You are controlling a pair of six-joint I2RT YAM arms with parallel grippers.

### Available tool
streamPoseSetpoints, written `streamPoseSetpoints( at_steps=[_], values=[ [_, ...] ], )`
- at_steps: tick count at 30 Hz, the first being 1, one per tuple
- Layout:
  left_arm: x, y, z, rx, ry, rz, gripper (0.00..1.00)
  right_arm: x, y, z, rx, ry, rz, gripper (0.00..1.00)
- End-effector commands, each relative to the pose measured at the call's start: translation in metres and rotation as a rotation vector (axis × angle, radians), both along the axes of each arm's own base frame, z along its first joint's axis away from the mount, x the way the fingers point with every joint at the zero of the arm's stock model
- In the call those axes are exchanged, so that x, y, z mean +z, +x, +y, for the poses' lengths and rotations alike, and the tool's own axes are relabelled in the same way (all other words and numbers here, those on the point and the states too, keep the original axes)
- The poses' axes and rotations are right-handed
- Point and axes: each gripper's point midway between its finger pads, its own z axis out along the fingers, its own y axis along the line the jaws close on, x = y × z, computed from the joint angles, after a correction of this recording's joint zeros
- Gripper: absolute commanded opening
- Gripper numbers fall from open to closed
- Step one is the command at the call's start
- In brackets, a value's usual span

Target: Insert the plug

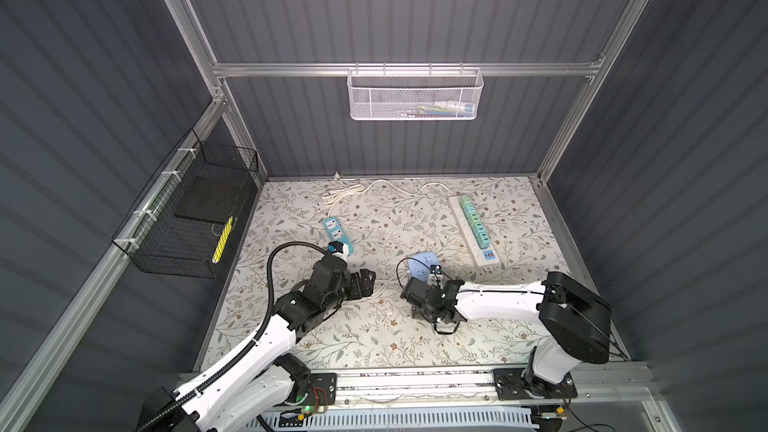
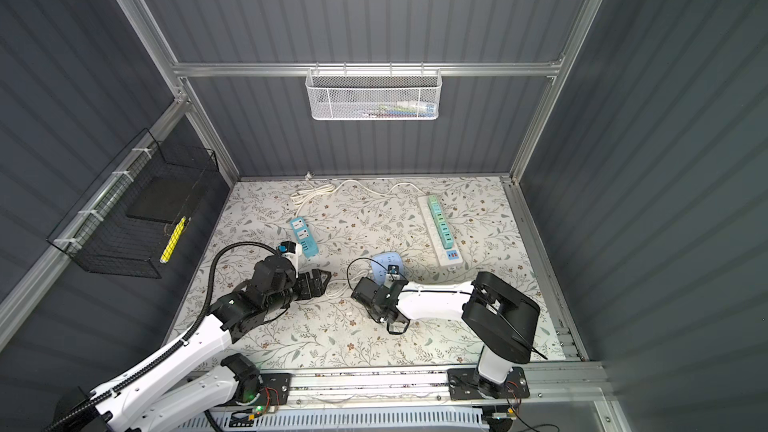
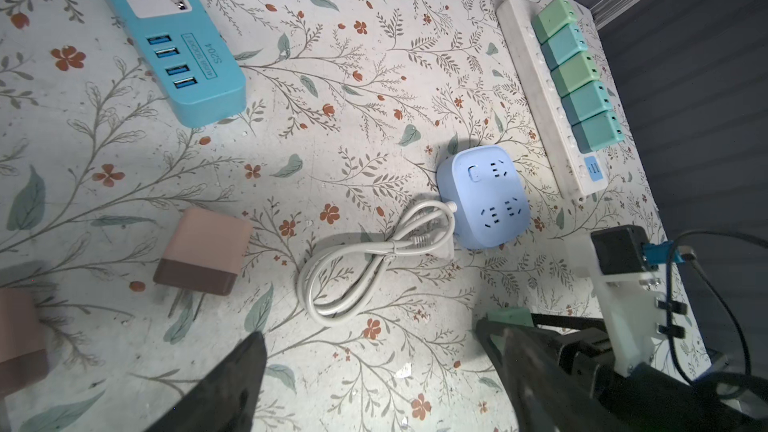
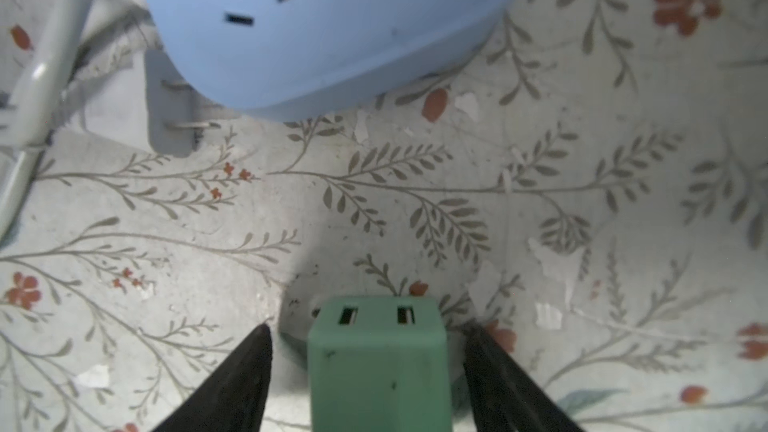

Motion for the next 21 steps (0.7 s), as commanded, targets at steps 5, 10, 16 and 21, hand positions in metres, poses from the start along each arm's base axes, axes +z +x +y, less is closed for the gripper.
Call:
streamPoseSetpoints(
  at_steps=[5, 10, 16, 21],
  values=[
    [-0.002, -0.004, -0.008, -0.035, -0.016, 0.047, 0.89, 0.028, -0.018, 0.029, 0.01, 0.228, 0.02, 0.78],
    [-0.001, -0.003, -0.009, -0.037, -0.004, 0.062, 0.87, 0.047, -0.021, 0.027, 0.002, 0.291, 0.002, 0.78],
    [-0.009, -0.012, -0.033, -0.152, 0.024, 0.115, 0.81, 0.075, -0.017, -0.044, -0.007, 0.102, -0.131, 0.78],
    [-0.017, -0.038, -0.08, -0.307, 0.214, 0.104, 0.8, 0.089, -0.015, -0.105, -0.012, 0.033, -0.203, 0.75]
  ],
)
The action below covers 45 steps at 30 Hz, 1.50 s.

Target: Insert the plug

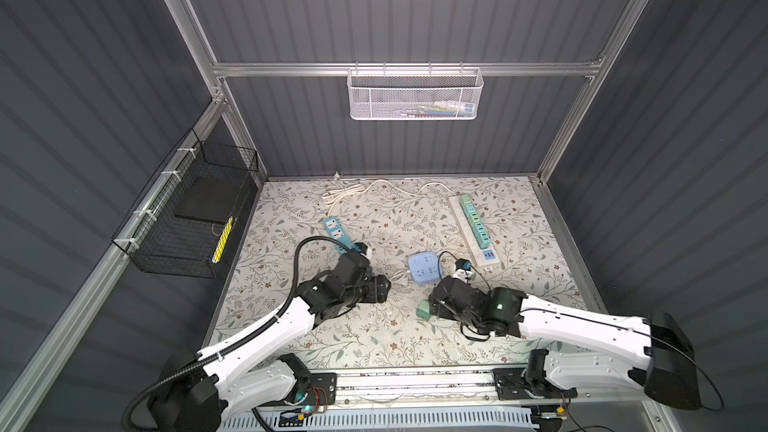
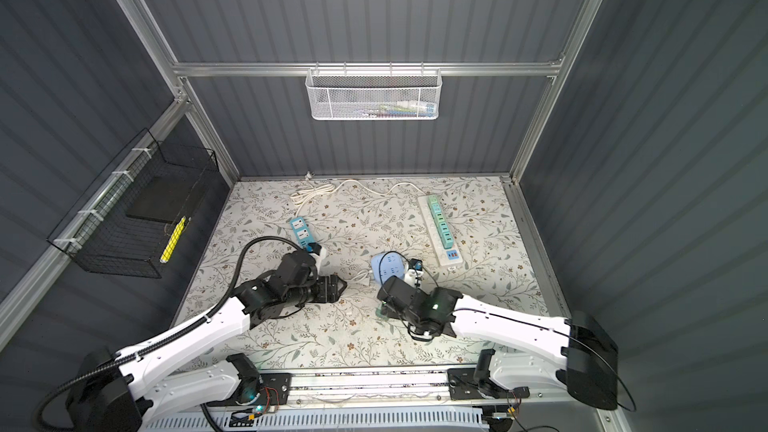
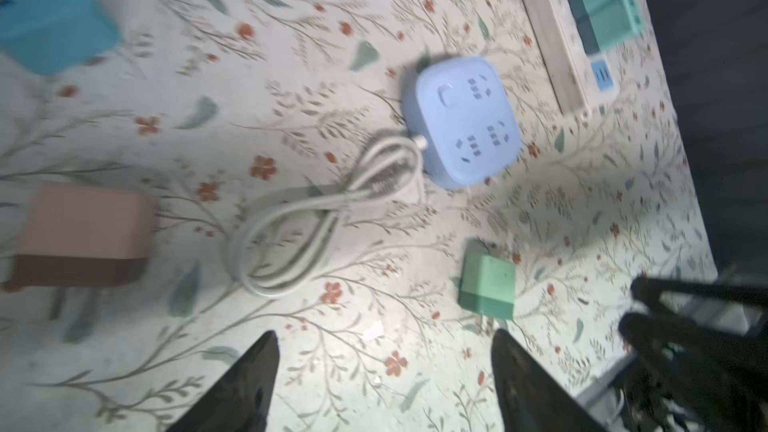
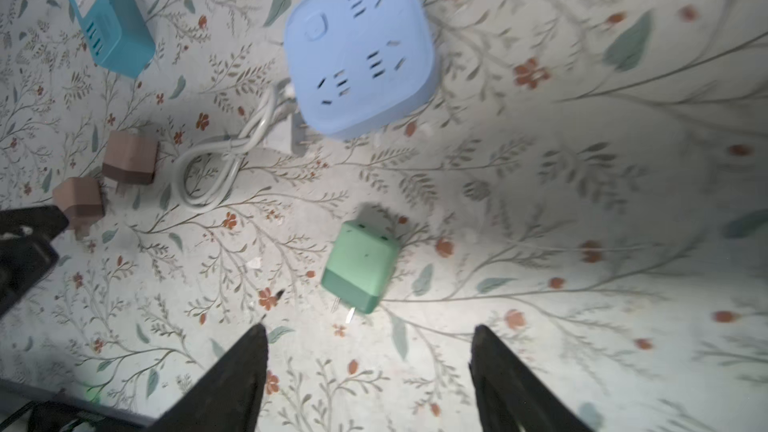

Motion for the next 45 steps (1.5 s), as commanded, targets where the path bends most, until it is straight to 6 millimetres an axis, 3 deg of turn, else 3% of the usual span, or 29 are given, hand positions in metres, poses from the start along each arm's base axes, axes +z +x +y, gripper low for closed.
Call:
streamPoseSetpoints(
  at_steps=[1, 6, 12, 21, 31, 32, 40, 45],
  values=[
    [0.001, -0.015, -0.024, -0.098, 0.108, -0.029, 0.79, -0.006, -0.003, -0.059, -0.012, -0.169, -0.037, 0.72],
    [-0.018, -0.038, -0.067, -0.204, 0.281, -0.054, 0.79, 0.003, -0.002, -0.099, -0.055, -0.066, -0.073, 0.58],
    [-0.048, -0.045, -0.109, -0.284, 0.436, -0.04, 0.77, 0.002, 0.001, -0.109, -0.018, -0.014, -0.064, 0.52],
    [-0.072, -0.032, -0.118, -0.227, 0.564, -0.024, 0.73, 0.002, 0.012, -0.104, 0.029, -0.035, -0.063, 0.52],
    [-0.104, -0.035, -0.128, -0.227, 0.611, 0.054, 0.58, 0.003, 0.021, -0.109, 0.016, -0.038, -0.079, 0.52],
    [-0.098, -0.031, -0.136, -0.219, 0.601, 0.046, 0.56, 0.003, 0.021, -0.109, 0.016, -0.033, -0.081, 0.53],
    [-0.102, -0.033, -0.131, -0.202, 0.625, 0.069, 0.5, 0.002, 0.026, -0.108, 0.027, 0.0, -0.074, 0.53],
    [-0.087, -0.033, -0.128, -0.207, 0.625, 0.056, 0.6, 0.003, 0.028, -0.107, 0.032, 0.025, -0.071, 0.53]
  ],
)
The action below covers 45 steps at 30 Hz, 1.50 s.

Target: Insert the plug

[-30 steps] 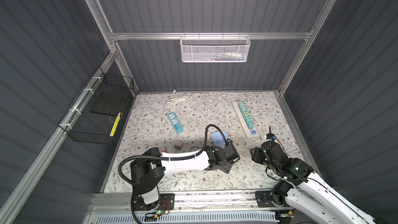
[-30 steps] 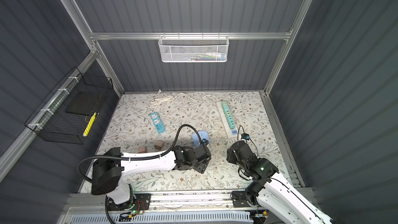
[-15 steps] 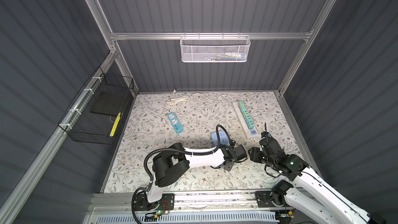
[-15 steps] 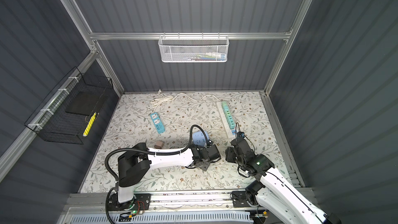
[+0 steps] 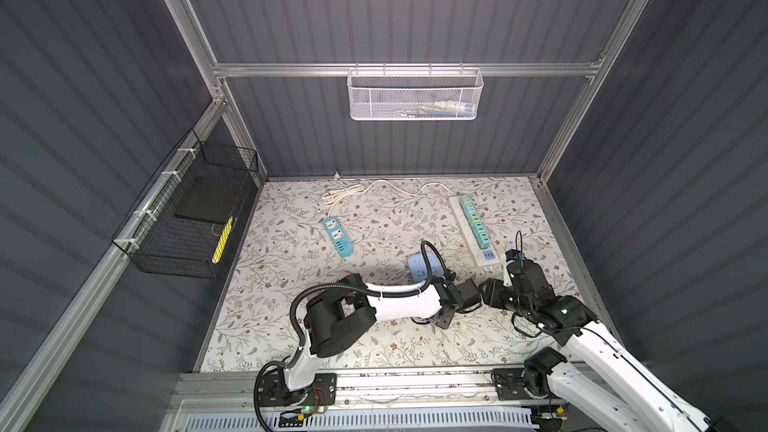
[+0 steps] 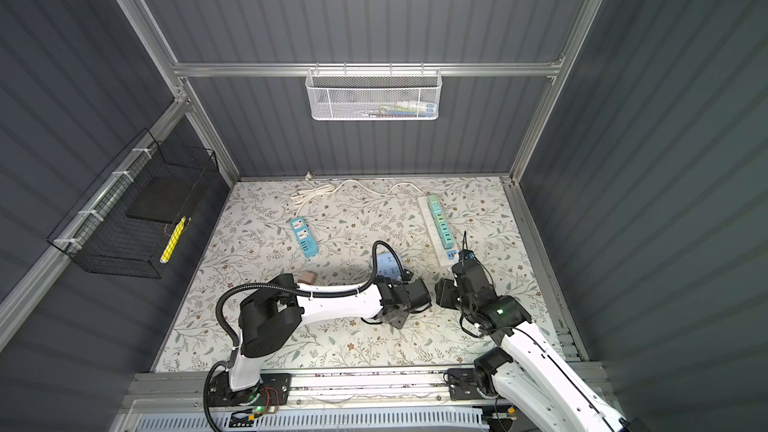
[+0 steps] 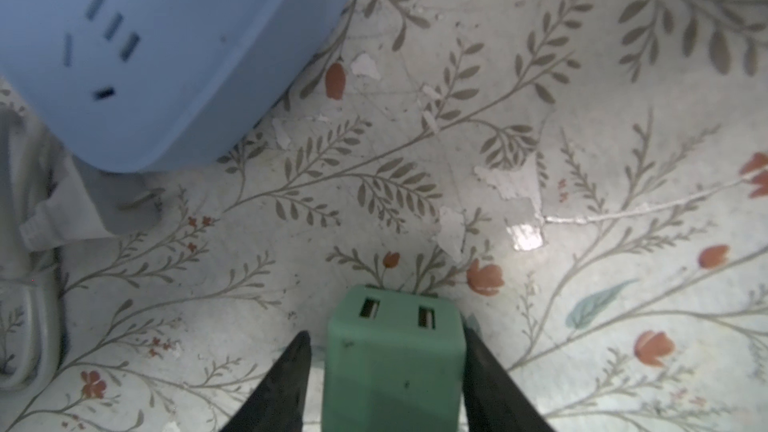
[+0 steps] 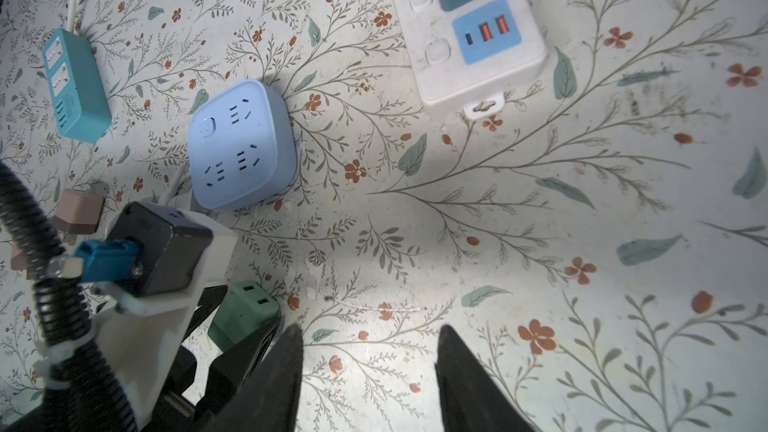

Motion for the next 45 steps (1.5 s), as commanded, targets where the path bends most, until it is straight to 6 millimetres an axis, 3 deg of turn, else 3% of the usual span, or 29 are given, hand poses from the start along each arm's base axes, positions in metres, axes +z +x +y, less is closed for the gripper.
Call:
streamPoseSetpoints(
  at_steps=[1, 12, 14, 17, 21, 23, 26, 29, 32, 35, 38, 42, 45],
  values=[
    [0.015, -0.002, 0.009, -0.002, 0.022, 0.004, 0.61, -0.002, 0.0, 0.004, 0.029, 0.016, 0.003, 0.53],
    [0.003, -0.012, 0.009, -0.019, 0.008, 0.059, 0.47, 0.001, -0.001, 0.003, 0.026, 0.03, -0.004, 0.54],
    [0.004, -0.012, 0.006, -0.025, -0.005, 0.06, 0.5, 0.001, -0.001, 0.004, 0.029, 0.03, -0.004, 0.54],
    [-0.007, -0.016, 0.018, -0.03, 0.033, 0.073, 0.57, 0.001, -0.001, 0.003, 0.028, 0.027, -0.004, 0.54],
    [-0.009, -0.019, 0.022, -0.032, 0.037, 0.082, 0.58, 0.001, -0.001, 0.004, 0.029, 0.031, -0.005, 0.54],
    [-0.008, -0.019, 0.022, -0.034, 0.036, 0.083, 0.54, 0.001, -0.001, 0.004, 0.032, 0.033, -0.007, 0.54],
    [-0.011, -0.02, 0.02, -0.037, 0.029, 0.087, 0.37, 0.0, -0.001, 0.004, 0.028, 0.033, -0.009, 0.54],
    [-0.012, -0.019, 0.019, -0.043, 0.027, 0.084, 0.28, 0.0, 0.0, 0.003, 0.022, 0.03, -0.011, 0.54],
    [0.001, -0.012, 0.014, -0.077, 0.0, 0.032, 0.2, 0.002, 0.0, 0.003, 0.019, 0.036, -0.016, 0.54],
    [0.027, -0.002, 0.0, -0.155, -0.117, -0.067, 0.15, 0.007, 0.001, 0.009, 0.036, 0.067, -0.023, 0.52],
    [0.063, 0.008, -0.014, -0.239, -0.311, -0.231, 0.14, 0.013, 0.003, 0.023, 0.085, 0.12, -0.028, 0.45],
    [0.103, 0.01, -0.015, -0.387, -0.512, -0.461, 0.15, 0.026, 0.007, 0.047, 0.19, 0.205, -0.054, 0.38],
    [0.122, 0.008, -0.012, -0.494, -0.579, -0.61, 0.13, 0.034, 0.01, 0.066, 0.273, 0.261, -0.068, 0.34]
  ],
)
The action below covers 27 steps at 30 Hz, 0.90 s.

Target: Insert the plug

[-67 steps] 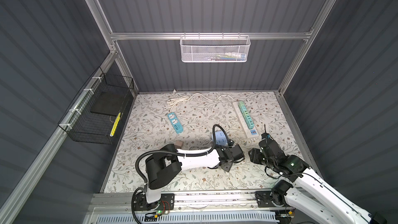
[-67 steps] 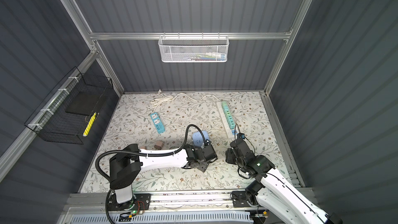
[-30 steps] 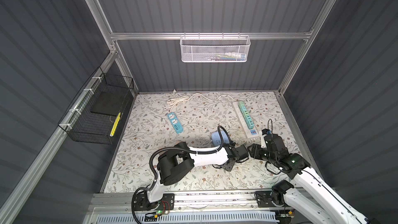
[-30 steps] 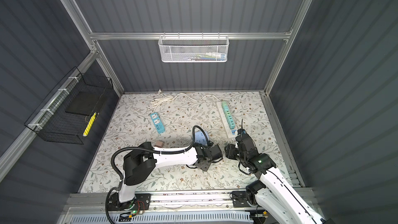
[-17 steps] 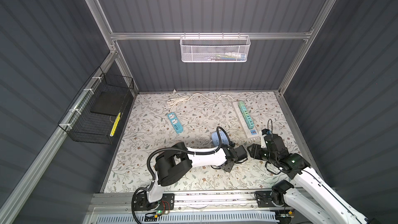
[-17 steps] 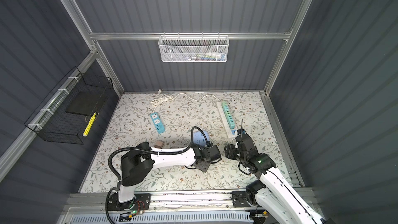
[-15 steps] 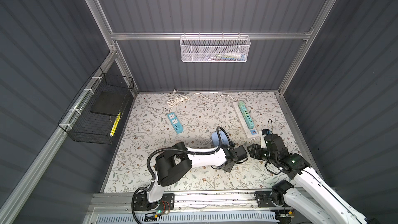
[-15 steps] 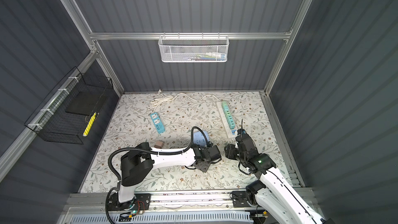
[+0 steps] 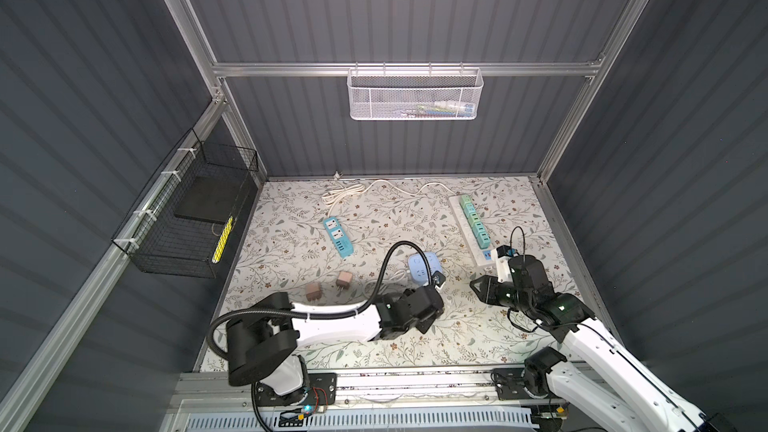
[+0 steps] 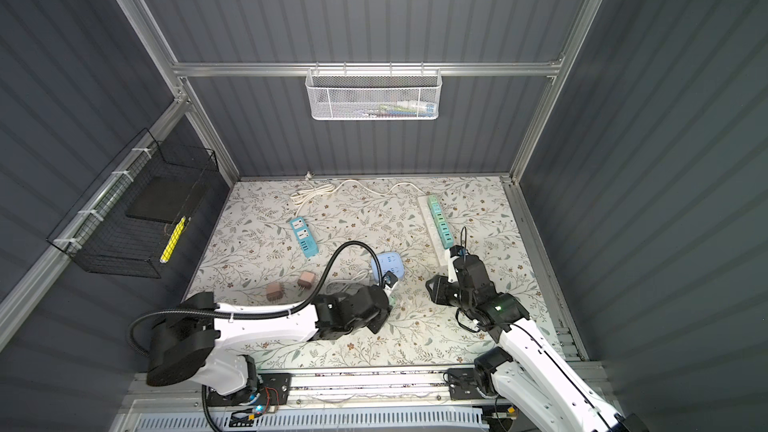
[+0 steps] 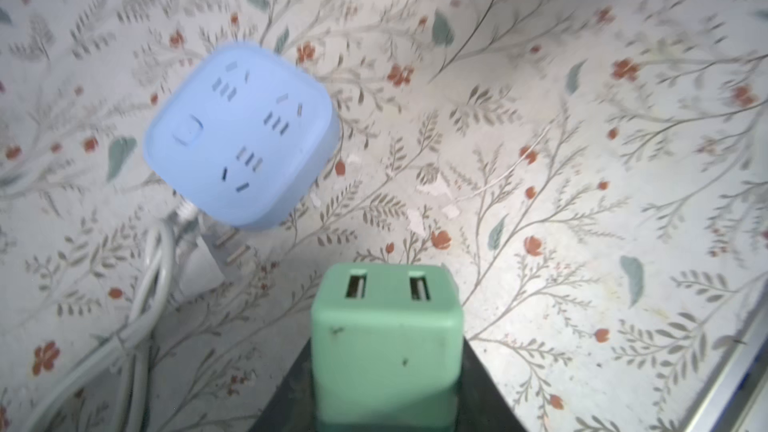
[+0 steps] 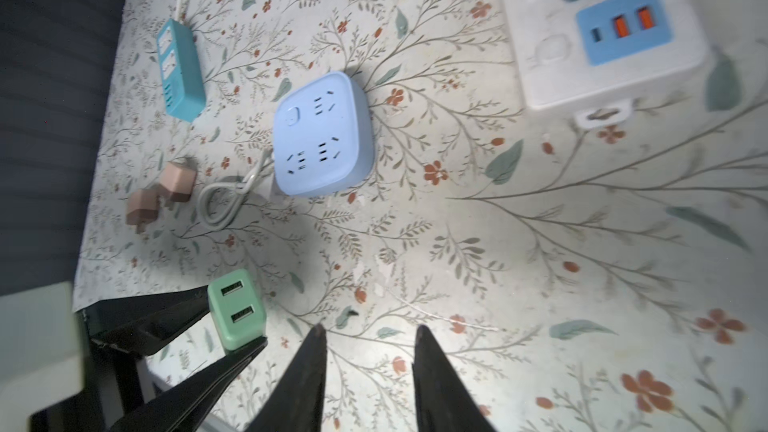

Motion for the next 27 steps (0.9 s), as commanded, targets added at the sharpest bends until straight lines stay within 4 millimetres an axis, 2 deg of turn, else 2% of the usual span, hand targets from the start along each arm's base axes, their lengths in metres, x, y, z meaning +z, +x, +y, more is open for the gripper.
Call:
streamPoseSetpoints(
  at_steps=[1, 4, 9, 17, 23, 27],
  values=[
    [0.052, 0.01, -0.026, -0.132, -0.182, -0.293, 0.13, 0.026, 0.005, 0.033, 0.15, 0.119, -0.064, 0.34],
    [0.055, 0.009, -0.028, -0.187, -0.178, -0.372, 0.13, 0.036, 0.005, 0.05, 0.231, 0.161, -0.088, 0.35],
    [0.057, 0.008, -0.034, -0.222, -0.175, -0.393, 0.12, 0.045, 0.002, 0.074, 0.342, 0.175, -0.105, 0.43],
    [0.058, 0.015, -0.024, -0.217, -0.213, -0.337, 0.11, 0.033, -0.006, 0.087, 0.408, 0.169, -0.053, 0.47],
    [0.064, 0.02, -0.018, -0.212, -0.238, -0.318, 0.11, 0.021, -0.012, 0.087, 0.422, 0.155, -0.018, 0.4],
    [0.06, 0.019, -0.021, -0.226, -0.23, -0.306, 0.13, 0.021, -0.011, 0.09, 0.434, 0.156, -0.014, 0.39]
  ],
)
